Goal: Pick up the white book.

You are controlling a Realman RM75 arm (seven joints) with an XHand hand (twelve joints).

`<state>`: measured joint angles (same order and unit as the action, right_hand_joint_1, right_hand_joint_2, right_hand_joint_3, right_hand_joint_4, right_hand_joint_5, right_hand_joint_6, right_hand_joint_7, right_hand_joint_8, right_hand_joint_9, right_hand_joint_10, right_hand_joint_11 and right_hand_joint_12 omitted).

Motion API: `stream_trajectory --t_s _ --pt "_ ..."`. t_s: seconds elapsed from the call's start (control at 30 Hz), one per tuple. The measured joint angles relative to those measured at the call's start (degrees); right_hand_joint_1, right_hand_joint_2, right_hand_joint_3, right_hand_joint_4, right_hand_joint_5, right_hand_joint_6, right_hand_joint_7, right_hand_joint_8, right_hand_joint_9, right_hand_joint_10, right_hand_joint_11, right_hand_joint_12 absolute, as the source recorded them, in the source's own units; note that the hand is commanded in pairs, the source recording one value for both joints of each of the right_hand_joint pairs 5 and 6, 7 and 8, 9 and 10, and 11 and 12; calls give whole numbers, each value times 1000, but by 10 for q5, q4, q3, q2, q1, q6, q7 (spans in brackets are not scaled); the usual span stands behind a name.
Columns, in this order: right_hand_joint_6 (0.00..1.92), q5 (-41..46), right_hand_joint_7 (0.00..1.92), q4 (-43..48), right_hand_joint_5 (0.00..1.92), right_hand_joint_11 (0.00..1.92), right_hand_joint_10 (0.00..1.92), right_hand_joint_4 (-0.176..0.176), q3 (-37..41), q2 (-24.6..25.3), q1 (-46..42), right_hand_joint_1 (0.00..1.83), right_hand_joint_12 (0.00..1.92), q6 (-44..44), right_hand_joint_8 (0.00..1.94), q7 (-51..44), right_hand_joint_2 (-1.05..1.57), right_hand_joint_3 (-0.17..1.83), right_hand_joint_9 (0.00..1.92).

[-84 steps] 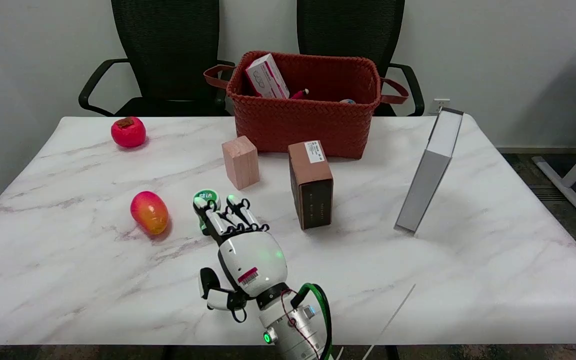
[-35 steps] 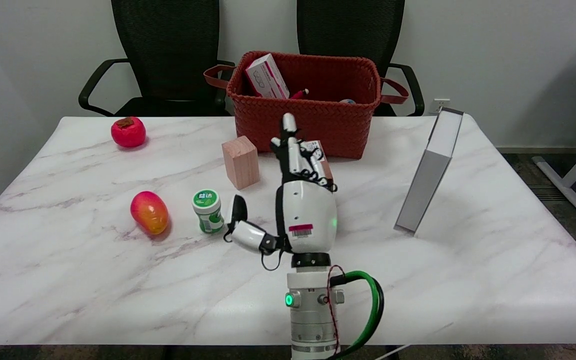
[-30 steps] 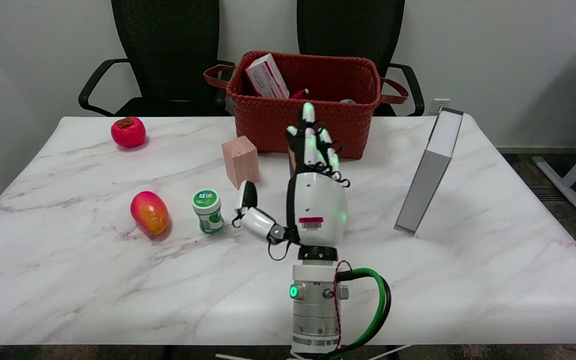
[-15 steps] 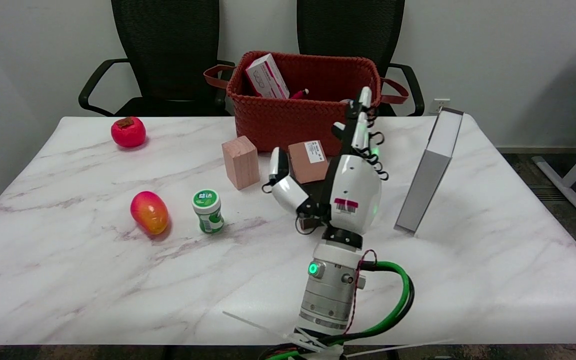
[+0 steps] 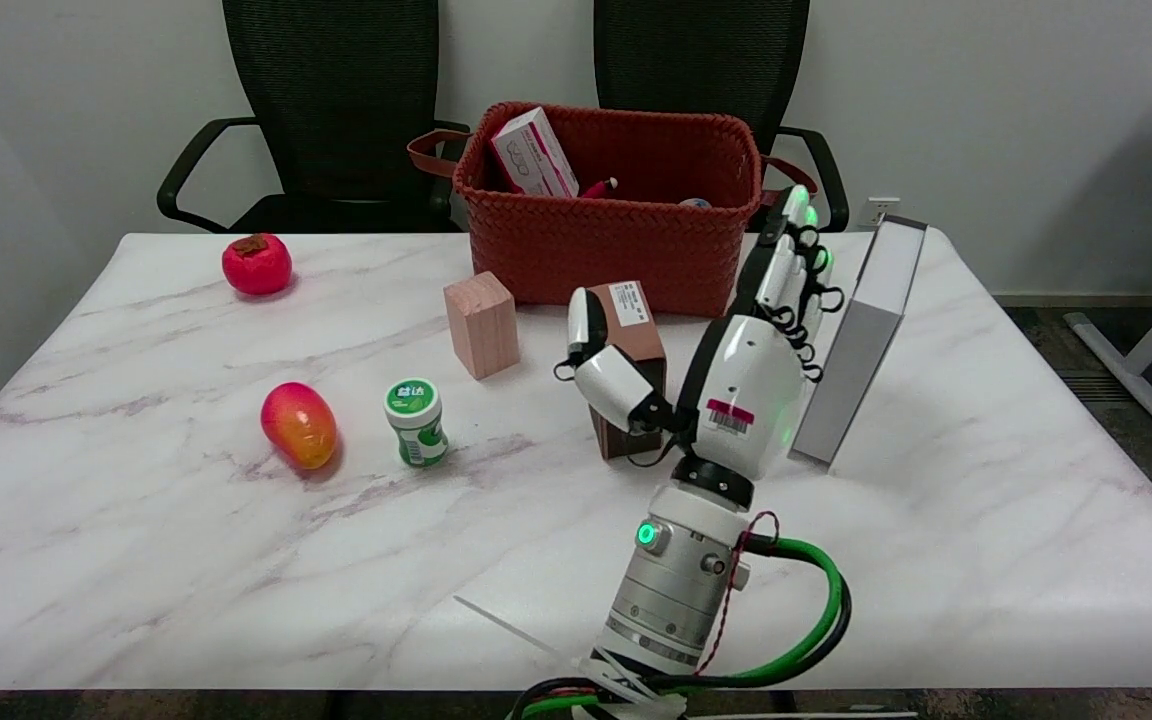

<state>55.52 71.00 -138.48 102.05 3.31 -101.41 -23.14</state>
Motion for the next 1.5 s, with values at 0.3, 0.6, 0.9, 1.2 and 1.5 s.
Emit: stream_trajectory --t_s 0.3,0.6,0.9,1.2,1.5 --pt "0 0 0 0 0 0 0 0 -2 6 -9 828 0 -26 0 -6 520 392 0" --pt "0 -7 0 8 0 0 0 0 5 8 -23 777 0 -38 0 -9 631 133 0" --pt "0 -8 0 15 0 0 0 0 26 7 -33 763 0 -44 0 -6 765 28 0" --pt "0 1 0 21 0 0 0 0 51 0 -39 751 0 -48 0 37 792 34 0" --pt "0 52 0 18 0 0 0 0 73 -10 -42 723 0 -48 0 117 826 42 0"
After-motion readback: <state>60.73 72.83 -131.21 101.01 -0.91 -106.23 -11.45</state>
